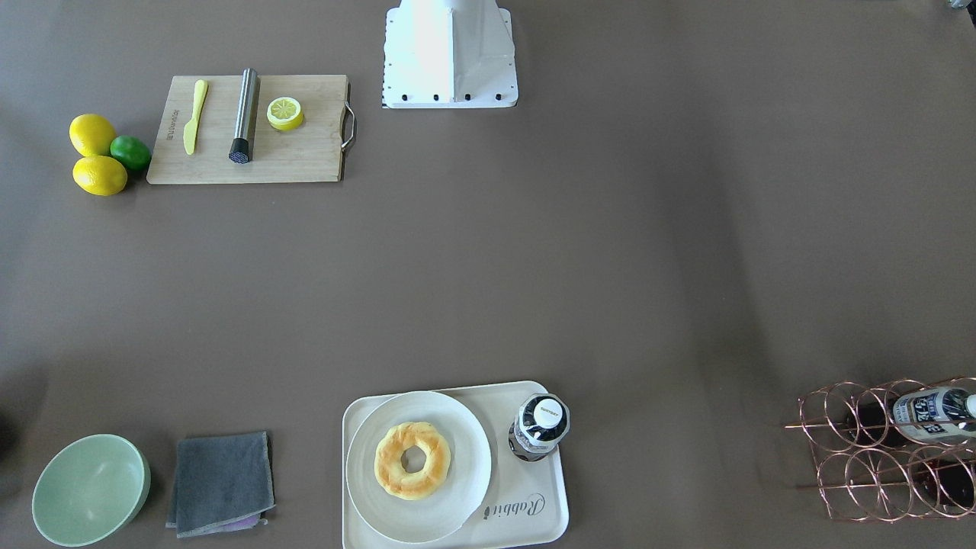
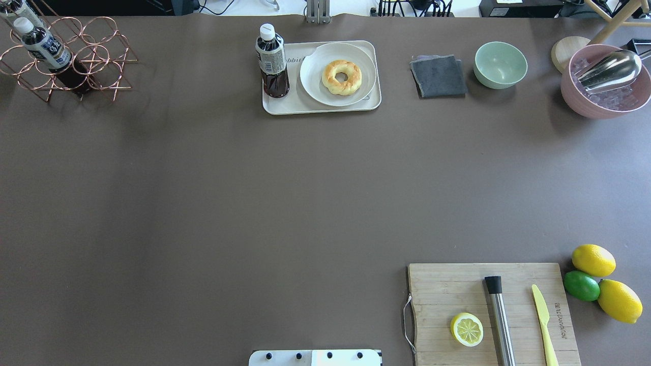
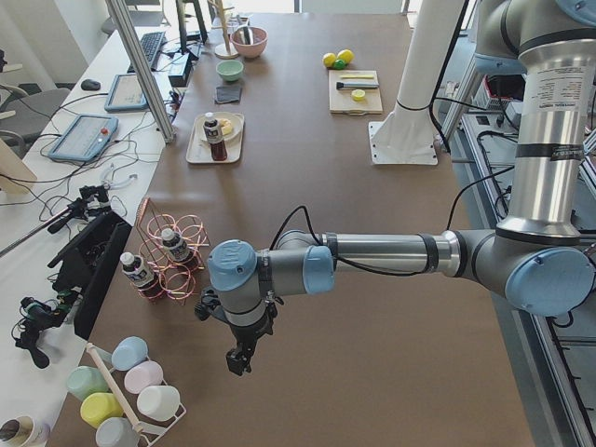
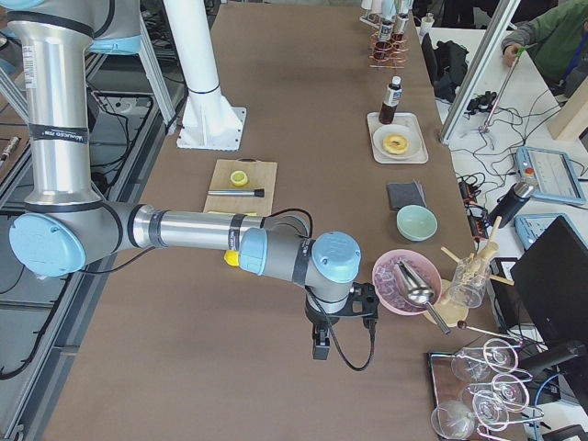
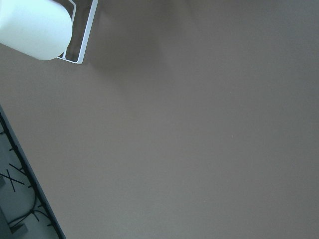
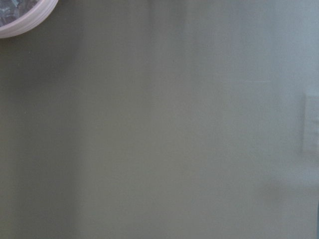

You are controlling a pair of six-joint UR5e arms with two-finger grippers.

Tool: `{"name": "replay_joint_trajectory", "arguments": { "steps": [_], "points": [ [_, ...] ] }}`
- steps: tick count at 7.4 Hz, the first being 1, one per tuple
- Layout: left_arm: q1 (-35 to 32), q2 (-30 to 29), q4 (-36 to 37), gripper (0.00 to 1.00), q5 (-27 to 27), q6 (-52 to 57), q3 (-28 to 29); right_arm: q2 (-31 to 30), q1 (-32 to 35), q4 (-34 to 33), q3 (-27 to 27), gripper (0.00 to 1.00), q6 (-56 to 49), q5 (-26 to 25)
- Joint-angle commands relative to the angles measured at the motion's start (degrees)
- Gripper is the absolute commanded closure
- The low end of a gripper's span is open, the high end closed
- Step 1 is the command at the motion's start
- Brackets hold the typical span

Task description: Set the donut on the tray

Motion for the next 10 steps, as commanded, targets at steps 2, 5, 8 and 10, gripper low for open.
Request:
{"name": "replay_joint_trajectory", "arguments": {
  "steps": [2,5,8,10],
  "points": [
    [0.0,0.0,0.7,0.01,-7.1,-1.1,-0.1,-0.2,-1.2,0.1,0.0,0.00,0.1,0.2],
    [0.3,0.6,0.1,0.01,-7.5,-10.9,-0.6,-0.3,-1.2,0.1,0.0,0.00,0.0,0.3],
    [0.3,0.6,0.1,0.01,-7.5,-10.9,-0.7,-0.2,-1.3,0.2,0.0,0.00,0.0,0.3],
    [0.3,0.6,0.0,0.01,-7.5,-10.9,-0.6,-0.6,-1.5,2.8,-0.1,0.00,0.0,0.3]
  ]
}}
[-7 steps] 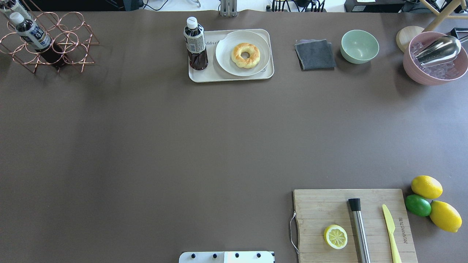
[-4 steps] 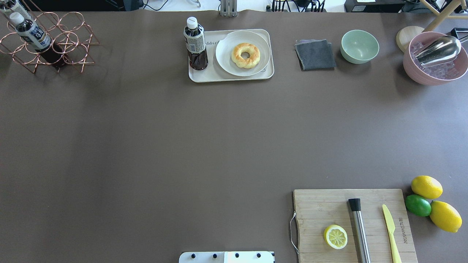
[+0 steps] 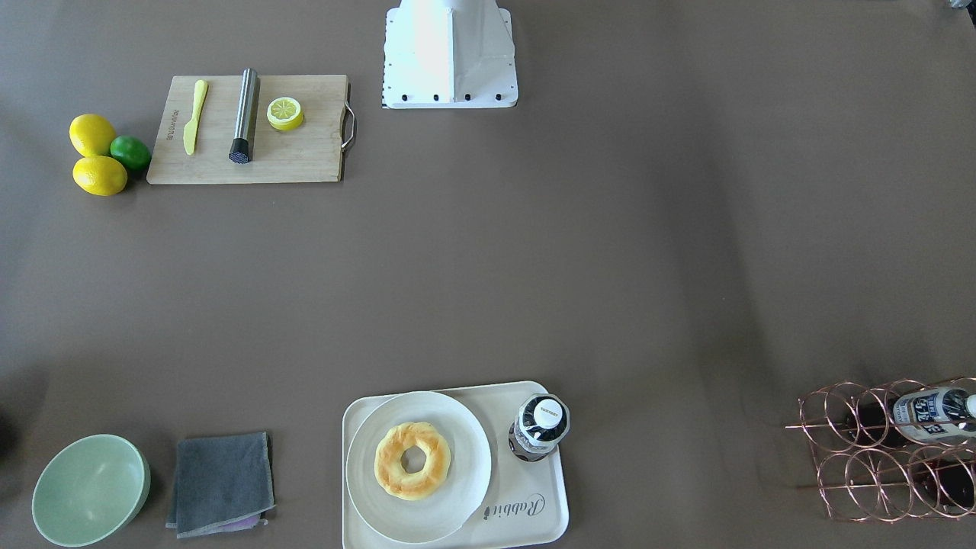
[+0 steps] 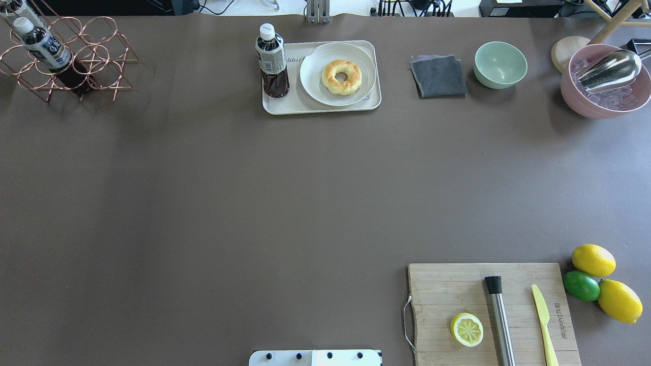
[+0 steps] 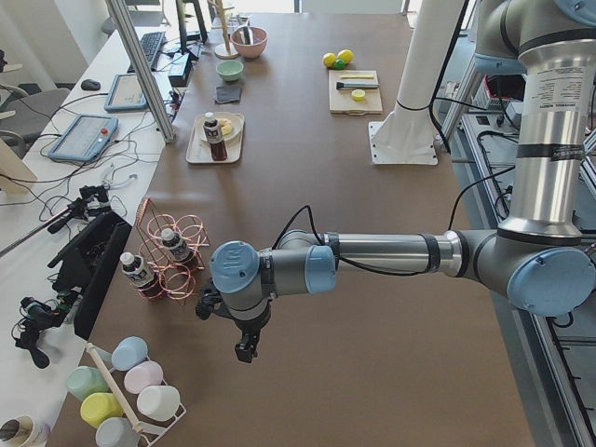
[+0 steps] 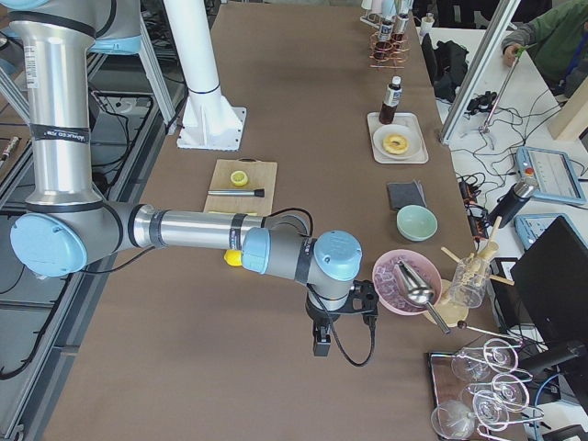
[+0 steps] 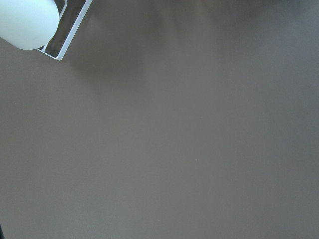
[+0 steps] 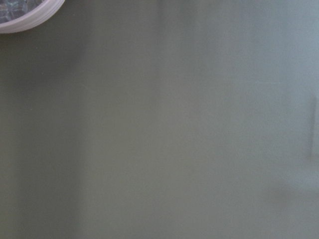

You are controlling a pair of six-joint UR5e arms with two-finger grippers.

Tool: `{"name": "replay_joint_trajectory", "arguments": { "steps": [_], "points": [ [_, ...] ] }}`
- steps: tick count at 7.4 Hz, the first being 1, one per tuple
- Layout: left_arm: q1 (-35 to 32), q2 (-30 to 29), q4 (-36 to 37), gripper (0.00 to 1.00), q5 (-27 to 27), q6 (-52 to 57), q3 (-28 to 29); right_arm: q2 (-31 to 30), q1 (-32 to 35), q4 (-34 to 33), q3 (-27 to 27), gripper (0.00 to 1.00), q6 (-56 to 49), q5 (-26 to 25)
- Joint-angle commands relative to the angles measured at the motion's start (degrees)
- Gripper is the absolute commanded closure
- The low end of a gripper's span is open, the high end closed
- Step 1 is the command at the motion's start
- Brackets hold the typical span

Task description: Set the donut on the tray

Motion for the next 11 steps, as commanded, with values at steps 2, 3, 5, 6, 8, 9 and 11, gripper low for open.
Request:
{"name": "replay_joint_trajectory", "arguments": {
  "steps": [2,3,5,6,8,9,11],
  "points": [
    [0.0,-0.1,0.0,0.01,0.0,0.0,-0.1,-0.6,-0.7,2.6,-0.3,0.00,0.0,0.0],
    [0.0,-0.1,0.1,0.02,0.0,0.0,-0.1,-0.6,-0.7,2.6,-0.3,0.00,0.1,0.0],
    [0.0,0.0,0.1,0.02,0.0,0.0,-0.4,-0.8,-0.8,2.6,-0.3,0.00,0.1,0.1],
    [-0.1,0.0,0.1,0.02,0.0,0.0,-0.3,-0.8,-1.2,2.6,-0.3,0.00,0.1,0.3],
    [-0.2,0.1,0.1,0.01,0.0,0.0,-0.2,-0.7,-1.2,2.6,-0.3,0.00,0.1,0.4],
    [-0.2,0.2,0.1,0.01,0.0,0.1,-0.2,-0.7,-1.3,2.6,-0.3,0.00,0.1,0.4],
    [-0.3,0.3,0.4,0.01,0.1,0.1,0.2,-0.7,-1.3,2.6,-0.3,0.00,0.1,0.4]
  ]
}}
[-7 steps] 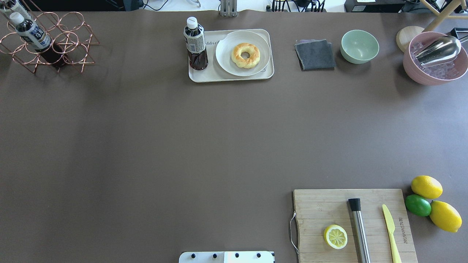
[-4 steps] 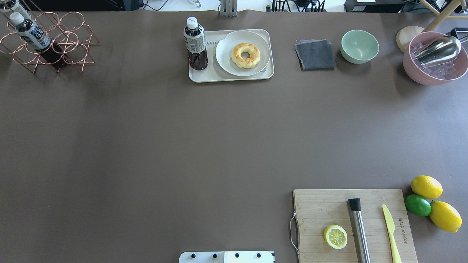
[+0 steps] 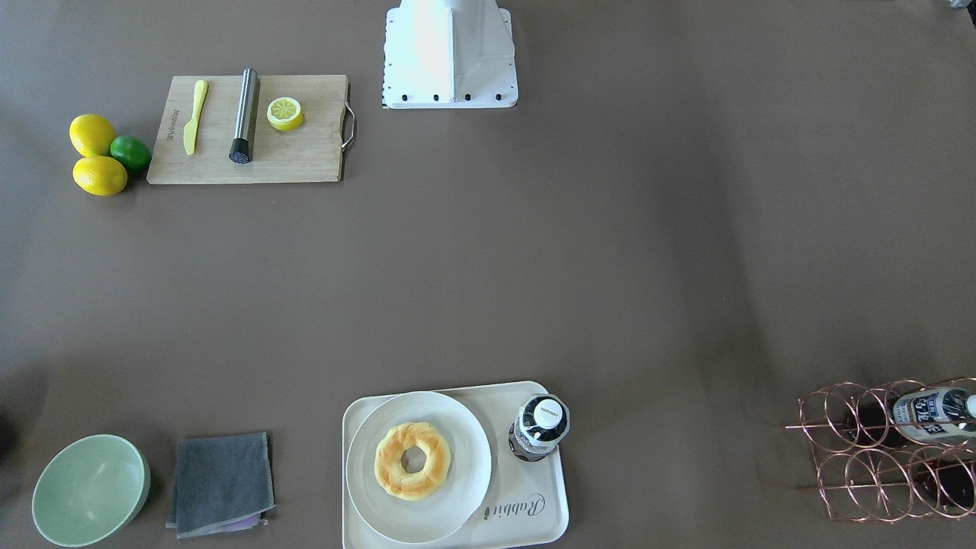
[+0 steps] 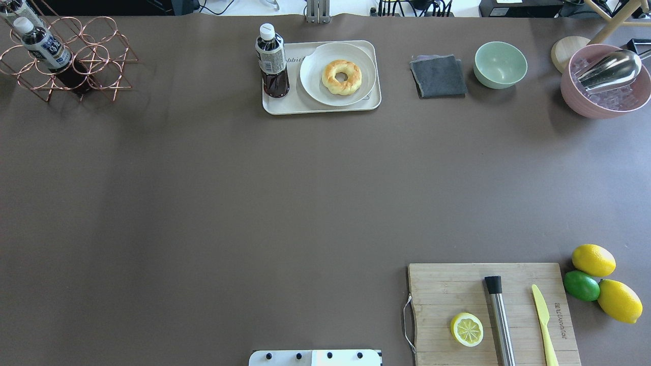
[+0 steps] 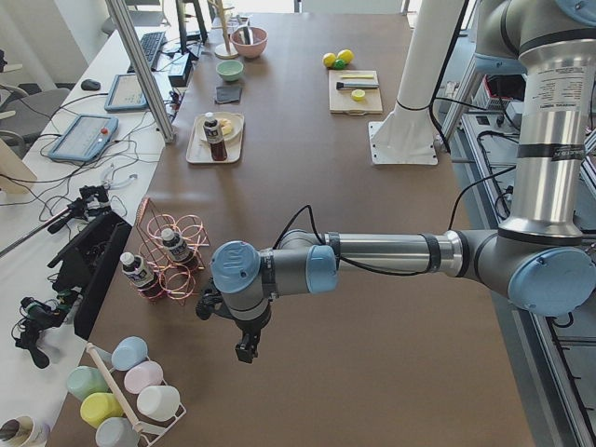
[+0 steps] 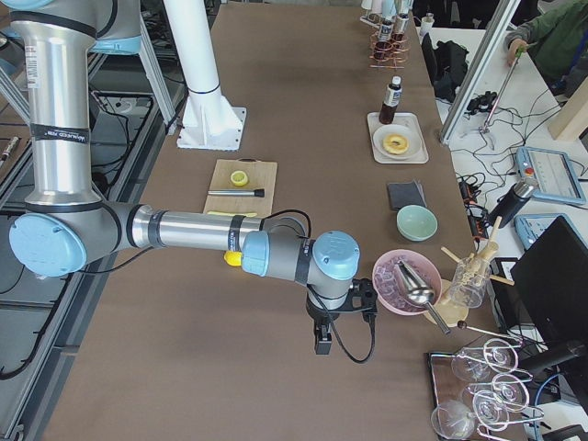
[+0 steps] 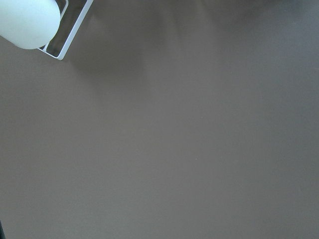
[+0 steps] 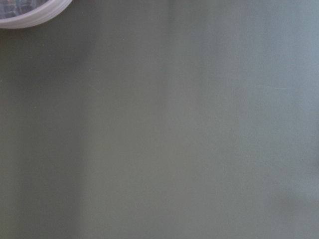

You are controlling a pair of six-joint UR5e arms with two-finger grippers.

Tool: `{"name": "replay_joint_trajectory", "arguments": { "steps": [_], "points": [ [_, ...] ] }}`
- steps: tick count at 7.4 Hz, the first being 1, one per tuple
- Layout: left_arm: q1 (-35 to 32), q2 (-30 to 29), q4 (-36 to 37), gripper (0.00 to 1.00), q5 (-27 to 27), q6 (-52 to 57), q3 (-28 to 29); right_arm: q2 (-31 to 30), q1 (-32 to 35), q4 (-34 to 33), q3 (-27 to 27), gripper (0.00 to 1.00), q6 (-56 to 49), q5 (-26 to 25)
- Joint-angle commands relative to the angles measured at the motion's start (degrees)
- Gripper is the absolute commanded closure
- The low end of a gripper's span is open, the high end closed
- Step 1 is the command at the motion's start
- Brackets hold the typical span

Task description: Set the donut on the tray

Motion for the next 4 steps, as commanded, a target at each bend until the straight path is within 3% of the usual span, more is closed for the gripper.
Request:
{"name": "replay_joint_trajectory", "arguments": {
  "steps": [1,4],
  "points": [
    [0.0,0.9,0.5,0.01,0.1,-0.2,0.7,-0.1,0.0,-0.1,-0.1,0.00,0.0,0.0],
    [0.0,2.7,0.0,0.01,0.1,0.0,0.5,-0.5,0.0,-0.1,-0.7,0.00,0.0,-0.1]
  ]
}}
